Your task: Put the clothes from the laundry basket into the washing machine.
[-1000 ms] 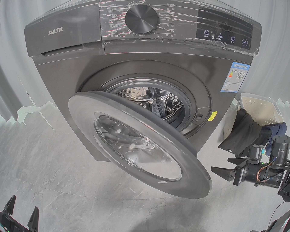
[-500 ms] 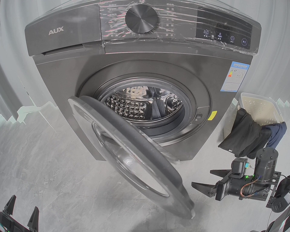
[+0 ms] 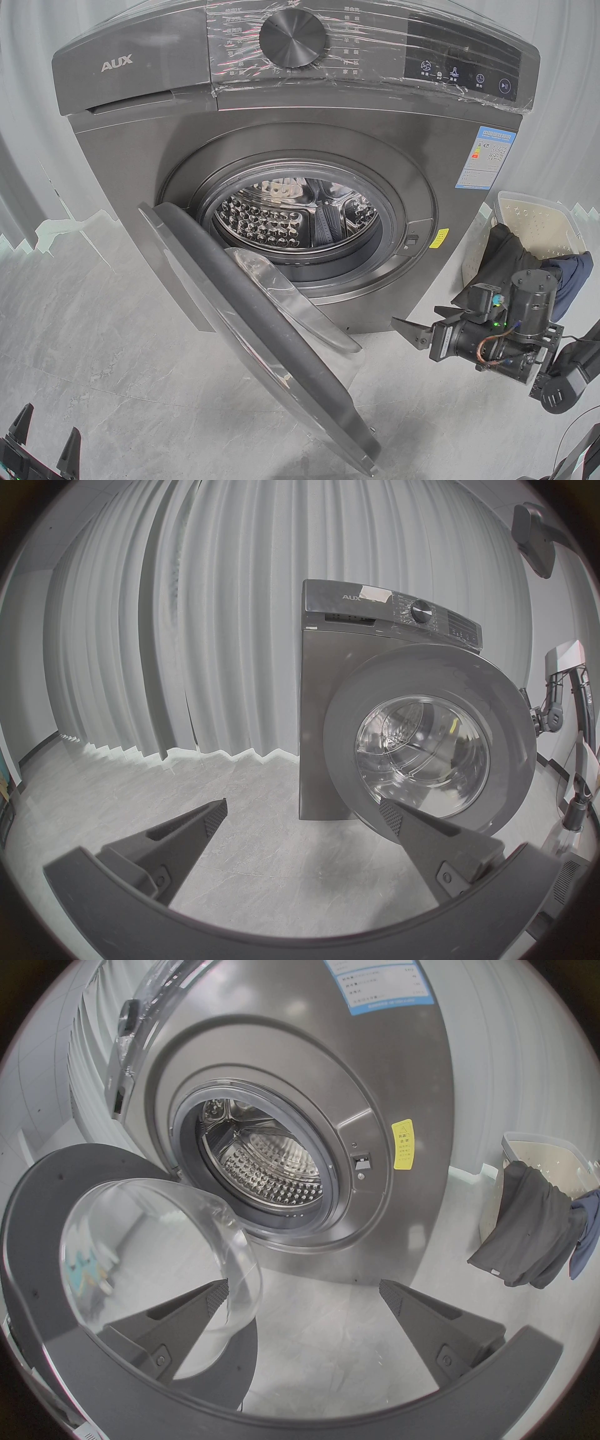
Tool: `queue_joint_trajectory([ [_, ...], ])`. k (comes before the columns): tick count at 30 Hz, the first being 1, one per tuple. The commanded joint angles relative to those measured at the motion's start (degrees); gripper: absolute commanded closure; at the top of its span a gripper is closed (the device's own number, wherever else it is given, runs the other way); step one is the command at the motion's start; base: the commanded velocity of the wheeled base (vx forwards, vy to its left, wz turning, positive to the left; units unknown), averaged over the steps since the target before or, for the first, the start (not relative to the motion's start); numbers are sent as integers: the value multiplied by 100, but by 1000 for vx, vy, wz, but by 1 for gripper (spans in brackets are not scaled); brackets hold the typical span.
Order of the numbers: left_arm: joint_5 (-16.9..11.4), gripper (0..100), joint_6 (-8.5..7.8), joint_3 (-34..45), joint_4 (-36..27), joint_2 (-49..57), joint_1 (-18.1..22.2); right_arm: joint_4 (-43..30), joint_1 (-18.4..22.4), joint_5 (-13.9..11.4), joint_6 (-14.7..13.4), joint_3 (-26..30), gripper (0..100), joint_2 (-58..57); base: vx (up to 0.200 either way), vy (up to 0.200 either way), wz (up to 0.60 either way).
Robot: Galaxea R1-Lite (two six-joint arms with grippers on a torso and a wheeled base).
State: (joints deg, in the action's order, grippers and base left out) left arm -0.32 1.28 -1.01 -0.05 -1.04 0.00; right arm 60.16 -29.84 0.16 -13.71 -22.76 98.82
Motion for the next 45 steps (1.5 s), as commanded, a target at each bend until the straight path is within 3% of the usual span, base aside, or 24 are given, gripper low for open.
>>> queue_joint_trajectory([
  [1, 5, 0, 4, 92, -4, 95, 0, -4, -30, 134, 0, -747, 0, 955, 0, 0, 0],
  [7, 5, 0, 4, 92, -4, 95, 0, 13, -189, 134, -17, -1099, 0, 1421, 0, 0, 0],
  [16, 5, 0, 4, 92, -4, 95, 9, 119, -848, 125, -79, -730, 0, 1412, 0, 0, 0],
  [26, 5, 0, -5, 92, -4, 95, 0, 585, -786, 125, -52, -791, 0, 1439, 0, 0, 0],
  [39, 5, 0, -14, 92, 5, 95, 9, 505, -857, 46, -44, -1626, 0, 2045, -200, 0, 0],
  [45, 5, 0, -5, 92, -4, 95, 9, 479, -1085, 37, -44, -1916, 0, 2212, -167, 0, 0],
])
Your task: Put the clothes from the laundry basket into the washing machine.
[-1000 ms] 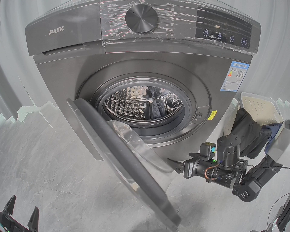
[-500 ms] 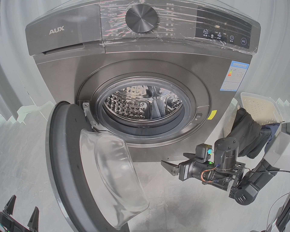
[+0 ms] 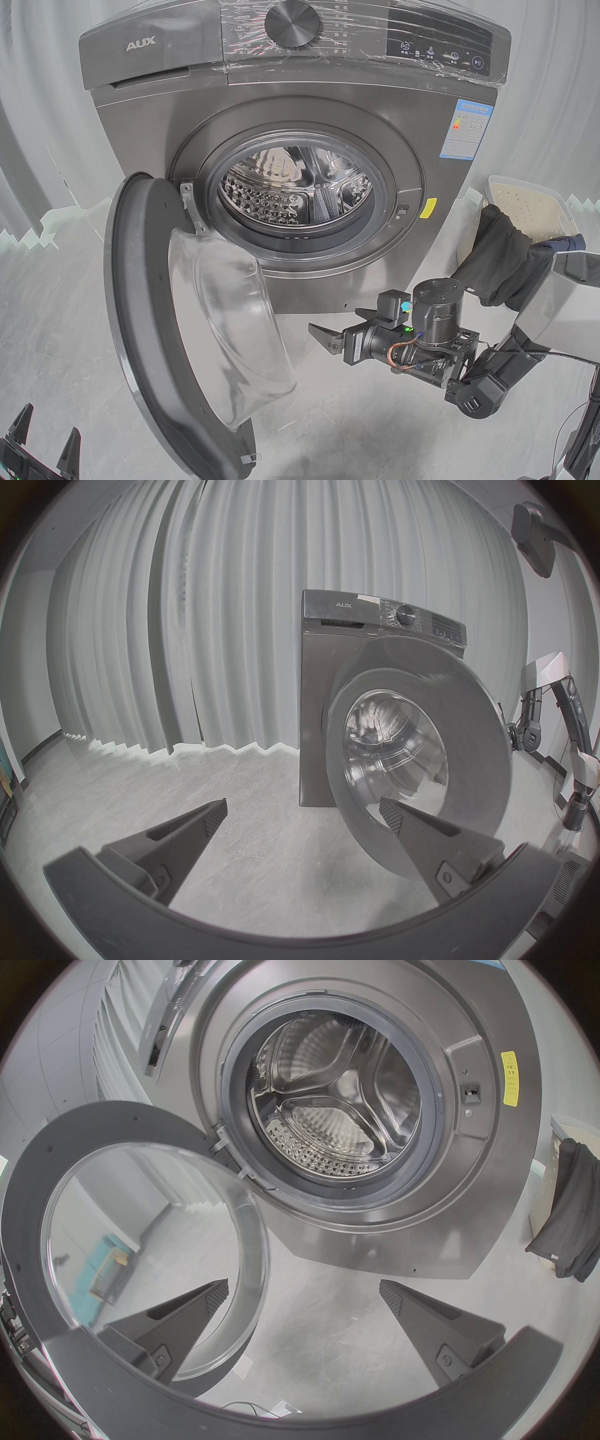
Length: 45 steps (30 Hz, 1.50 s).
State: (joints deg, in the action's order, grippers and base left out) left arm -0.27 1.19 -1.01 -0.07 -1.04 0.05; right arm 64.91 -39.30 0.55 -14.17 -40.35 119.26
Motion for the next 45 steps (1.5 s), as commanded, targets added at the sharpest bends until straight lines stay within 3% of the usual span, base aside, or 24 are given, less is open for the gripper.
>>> queue_joint_trajectory([
  [1, 0, 0, 4, 92, -1, 95, 4, -5, -183, 7, 2, -192, 0, 194, 0, 0, 0],
  [10, 0, 0, 4, 92, 7, 95, 4, 100, -543, -2, -16, -263, 0, 396, 0, 0, 0],
  [13, 0, 0, 4, 92, 7, 95, 4, 100, -702, 7, -139, -272, 0, 396, 0, 0, 0],
  [17, 0, 0, 4, 92, -1, 95, 4, 100, -658, 7, -192, -377, 0, 379, 0, 0, 0],
  [33, 0, 0, 4, 92, -1, 95, 4, -128, -622, -2, -183, -1441, 0, 1047, 0, 0, 0],
  [39, 0, 0, 4, 92, -1, 95, 4, -84, -1000, 59, -192, -1924, 0, 1372, 0, 0, 0],
  [45, 0, 0, 4, 92, -1, 95, 4, -14, -1123, 59, -218, -2135, 0, 1468, 0, 0, 0],
])
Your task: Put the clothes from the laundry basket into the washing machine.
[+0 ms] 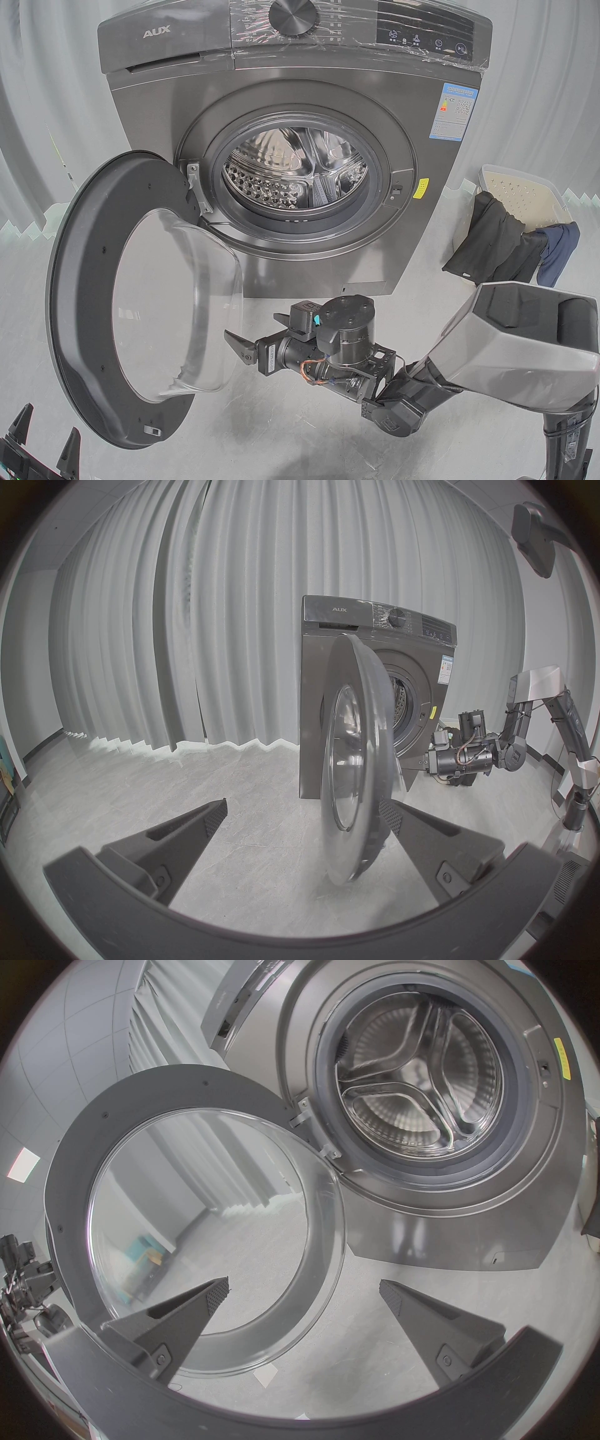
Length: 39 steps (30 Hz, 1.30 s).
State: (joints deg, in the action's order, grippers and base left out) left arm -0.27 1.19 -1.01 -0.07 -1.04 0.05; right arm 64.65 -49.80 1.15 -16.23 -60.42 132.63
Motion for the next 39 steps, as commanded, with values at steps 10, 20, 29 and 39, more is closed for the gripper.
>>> queue_joint_trajectory([
  [10, 0, 0, 4, 92, -1, 95, 4, 66, 23, 132, -47, -243, 0, 158, 0, 0, 0],
  [20, 0, 0, 4, 92, -1, 95, -5, -172, 67, 193, -30, -445, 0, 289, 0, 0, 0],
  [29, 0, 0, 12, 92, 7, 95, 4, -163, -355, 219, -47, -1350, 0, 966, 0, 0, 0],
  [39, 0, 0, 12, 92, 7, 95, 4, -75, -135, 334, -3, -515, 0, 158, 0, 0, 0],
])
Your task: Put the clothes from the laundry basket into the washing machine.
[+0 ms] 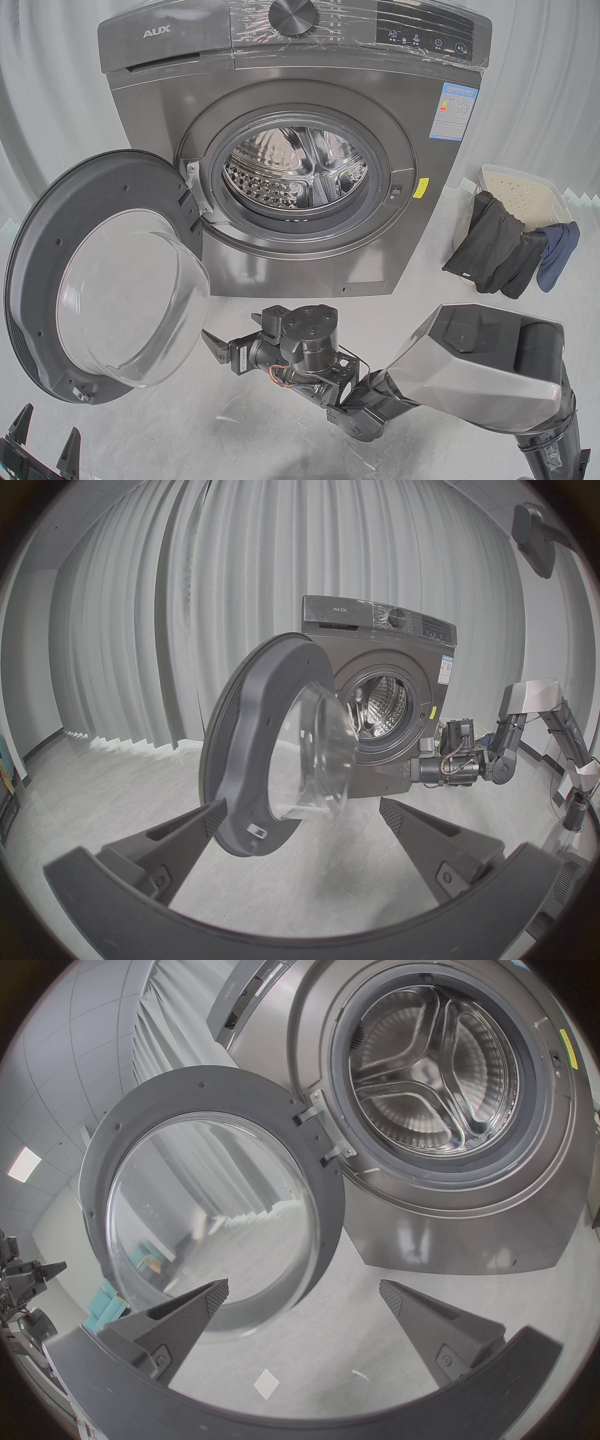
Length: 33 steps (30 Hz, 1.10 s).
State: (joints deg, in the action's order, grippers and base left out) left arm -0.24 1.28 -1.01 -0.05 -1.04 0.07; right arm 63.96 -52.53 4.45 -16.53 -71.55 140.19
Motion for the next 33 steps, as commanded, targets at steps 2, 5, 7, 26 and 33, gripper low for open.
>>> queue_joint_trajectory([
  [2, -2, 0, 4, 92, 5, 95, -7, 20, 261, 3, 80, 1002, 0, -976, 0, 0, 0],
  [5, -2, 0, 4, 92, 5, 95, 1, 28, 454, 3, 282, 1793, 0, -1697, 0, 0, 0],
  [7, -2, 0, 4, 92, 5, 95, -7, 37, 551, 3, 370, 2303, 0, -2189, 0, 0, 0],
  [26, -11, 0, 4, 92, 5, 95, -7, 1057, 2695, -23, 915, 6671, 0, -5828, 0, 0, 0],
  [33, -11, 0, 4, 92, 5, 95, 1, 907, 2994, 3, 924, 7155, 0, -6733, 0, 0, 0],
])
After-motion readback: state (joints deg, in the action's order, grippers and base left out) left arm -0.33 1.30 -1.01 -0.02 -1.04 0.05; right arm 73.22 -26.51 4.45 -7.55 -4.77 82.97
